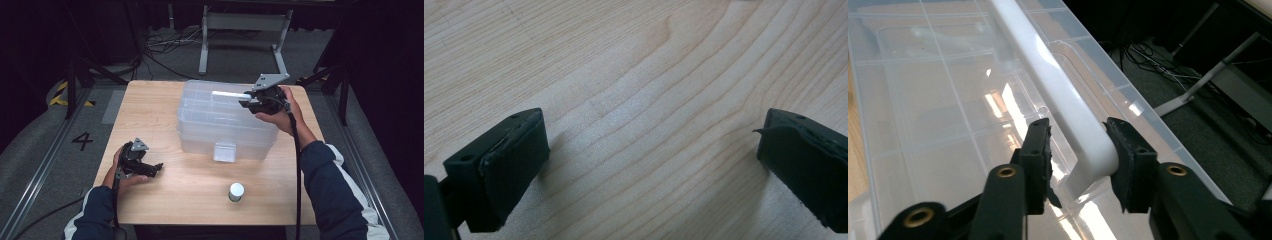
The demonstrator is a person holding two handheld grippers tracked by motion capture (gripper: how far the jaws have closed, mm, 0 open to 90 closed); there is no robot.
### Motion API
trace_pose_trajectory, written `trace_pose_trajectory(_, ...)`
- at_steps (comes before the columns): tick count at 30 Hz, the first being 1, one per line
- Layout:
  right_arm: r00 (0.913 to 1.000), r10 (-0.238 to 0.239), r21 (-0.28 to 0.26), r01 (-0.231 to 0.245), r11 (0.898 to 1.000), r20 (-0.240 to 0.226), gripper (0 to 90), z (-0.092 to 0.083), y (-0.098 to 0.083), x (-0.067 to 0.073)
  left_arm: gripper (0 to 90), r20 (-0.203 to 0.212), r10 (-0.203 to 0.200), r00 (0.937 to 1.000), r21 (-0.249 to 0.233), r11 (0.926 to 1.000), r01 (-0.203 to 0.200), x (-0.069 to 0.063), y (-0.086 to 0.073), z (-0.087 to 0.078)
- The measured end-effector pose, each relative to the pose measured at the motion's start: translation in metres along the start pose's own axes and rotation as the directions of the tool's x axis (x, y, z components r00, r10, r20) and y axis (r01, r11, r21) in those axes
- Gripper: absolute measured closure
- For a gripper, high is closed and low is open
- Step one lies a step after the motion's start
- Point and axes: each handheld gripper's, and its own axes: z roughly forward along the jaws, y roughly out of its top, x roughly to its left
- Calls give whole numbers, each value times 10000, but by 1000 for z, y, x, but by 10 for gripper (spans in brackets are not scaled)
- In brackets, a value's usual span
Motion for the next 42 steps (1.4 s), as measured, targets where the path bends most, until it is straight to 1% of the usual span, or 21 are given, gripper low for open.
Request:
trace_pose_trajectory(4,9998,-147,8,147,9999,116,694,0,0,-1,3,1,2,10000,0,10000,-2,0,0,0)
trace_pose_trajectory(5,9989,-441,5,441,9990,172,704,0,0,-1,4,0,1,10000,1,10000,-1,0,0,0)
trace_pose_trajectory(6,9989,-441,5,441,9990,172,704,0,0,-1,4,0,1,10000,1,10000,-1,0,0,0)
trace_pose_trajectory(8,9961,-818,4,818,9966,329,715,0,-1,1,4,1,3,10000,1,10000,-3,0,0,0)
trace_pose_trajectory(10,9937,-1114,-84,1115,9937,80,730,-1,-2,0,4,-2,-9,10000,-1,10000,9,0,0,0)
trace_pose_trajectory(14,9913,-1297,-196,1293,9914,-221,740,-2,-3,-1,6,-30,-50,10000,101,9999,51,0,2,0)
trace_pose_trajectory(15,9913,-1276,-254,1268,9916,-309,740,-2,-3,-1,21,18,-176,9998,88,9998,176,-1,4,0)
trace_pose_trajectory(16,9923,-1197,-248,1190,9926,-307,739,-3,-3,-1,63,76,-126,9999,47,9999,126,-2,7,1)
trace_pose_trajectory(17,9922,-1212,-262,1204,9924,-283,738,-3,-3,-1,111,307,-79,9995,21,10000,78,-3,11,2)
trace_pose_trajectory(19,9943,-1058,-278,1054,9940,-127,733,-2,-4,1,218,699,349,9969,-337,9989,-326,-5,19,4)
trace_pose_trajectory(20,9945,-1042,-274,1040,9942,-61,733,-2,-4,2,192,742,476,9961,-398,9982,-448,-6,24,5)
trace_pose_trajectory(22,9960,-891,-259,891,9957,21,730,-2,-4,3,156,994,241,9948,-615,9979,-181,-7,33,8)
trace_pose_trajectory(24,9960,-884,-215,887,9958,121,729,-3,-4,4,163,1122,347,9931,-959,9951,-240,-8,45,9)
trace_pose_trajectory(25,9961,-872,-187,875,9960,151,728,-3,-3,5,161,1209,559,9911,-1167,9923,-418,-9,53,10)
trace_pose_trajectory(29,9956,-924,-165,926,9956,151,731,-3,-4,6,163,1516,775,9854,-1492,9873,-547,-14,70,15)
trace_pose_trajectory(33,9958,-900,-229,904,9956,151,733,-4,-5,6,166,1483,1078,9831,-1443,9858,-863,-19,78,22)
trace_pose_trajectory(38,9954,-958,-269,961,9950,93,735,-6,-6,7,154,1650,1124,9799,-1429,9857,-890,-22,85,28)
trace_pose_trajectory(39,9954,-958,-269,961,9950,93,735,-6,-6,7,154,1705,1212,9779,-1498,9841,-959,-21,87,29)
trace_pose_trajectory(40,9956,-936,-286,939,9952,93,735,-6,-6,7,153,1995,1155,9731,-1539,9844,-853,-23,88,30)
trace_pose_trajectory(41,9955,-939,-308,941,9951,96,735,-6,-6,7,161,2209,1369,9657,-1656,9810,-1012,-24,89,30)
trace_pose_trajectory(42,9956,-929,-326,932,9951,102,735,-6,-7,8,167,2032,1579,9663,-1694,9777,-1242,-26,91,30)
